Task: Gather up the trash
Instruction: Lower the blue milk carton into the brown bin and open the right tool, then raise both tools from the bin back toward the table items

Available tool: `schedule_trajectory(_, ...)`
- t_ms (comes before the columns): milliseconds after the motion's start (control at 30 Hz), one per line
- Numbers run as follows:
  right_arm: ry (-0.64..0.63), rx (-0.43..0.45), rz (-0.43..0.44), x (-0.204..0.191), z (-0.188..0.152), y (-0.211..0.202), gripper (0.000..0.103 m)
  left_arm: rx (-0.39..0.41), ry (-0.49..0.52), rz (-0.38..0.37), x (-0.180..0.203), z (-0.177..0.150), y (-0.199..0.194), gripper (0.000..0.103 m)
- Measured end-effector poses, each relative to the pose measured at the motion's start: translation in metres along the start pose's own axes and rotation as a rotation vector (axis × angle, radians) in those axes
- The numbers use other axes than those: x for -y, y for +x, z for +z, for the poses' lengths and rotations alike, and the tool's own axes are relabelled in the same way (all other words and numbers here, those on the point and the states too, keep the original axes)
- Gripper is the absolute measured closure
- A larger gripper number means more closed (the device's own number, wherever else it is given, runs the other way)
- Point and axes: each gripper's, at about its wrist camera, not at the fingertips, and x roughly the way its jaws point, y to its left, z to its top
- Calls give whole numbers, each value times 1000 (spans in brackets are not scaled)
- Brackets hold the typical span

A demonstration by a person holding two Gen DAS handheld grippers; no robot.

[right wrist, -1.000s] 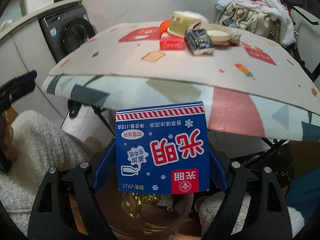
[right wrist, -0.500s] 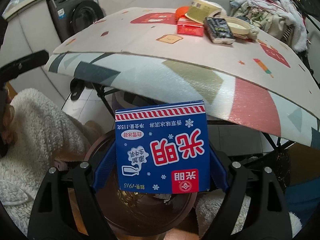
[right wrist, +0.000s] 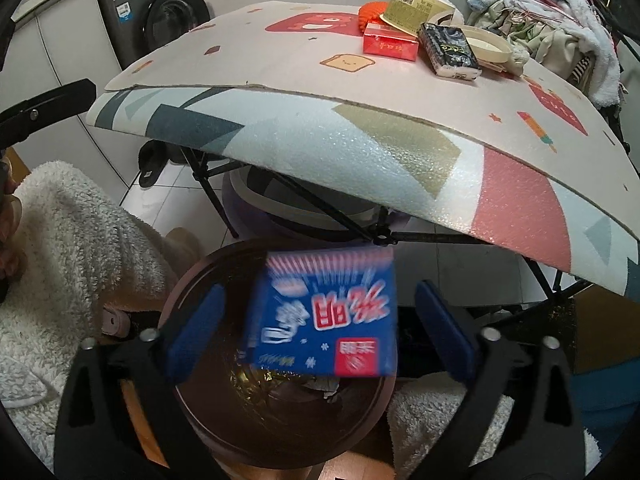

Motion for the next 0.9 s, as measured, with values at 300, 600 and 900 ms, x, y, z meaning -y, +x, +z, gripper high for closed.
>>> schedule_trajectory(300, 35, 0, -19, 8, 0, 1, 6, -2, -4, 3, 0, -1, 1, 8)
schedule_trajectory(600, 58, 16, -45, 13, 2, -3, 6, -2, -10, 5, -1, -2, 1, 8)
schedule_trajectory(900, 159, 65, -56, 36, 13, -19, 6, -8, 8, -15, 2, 4, 2, 6)
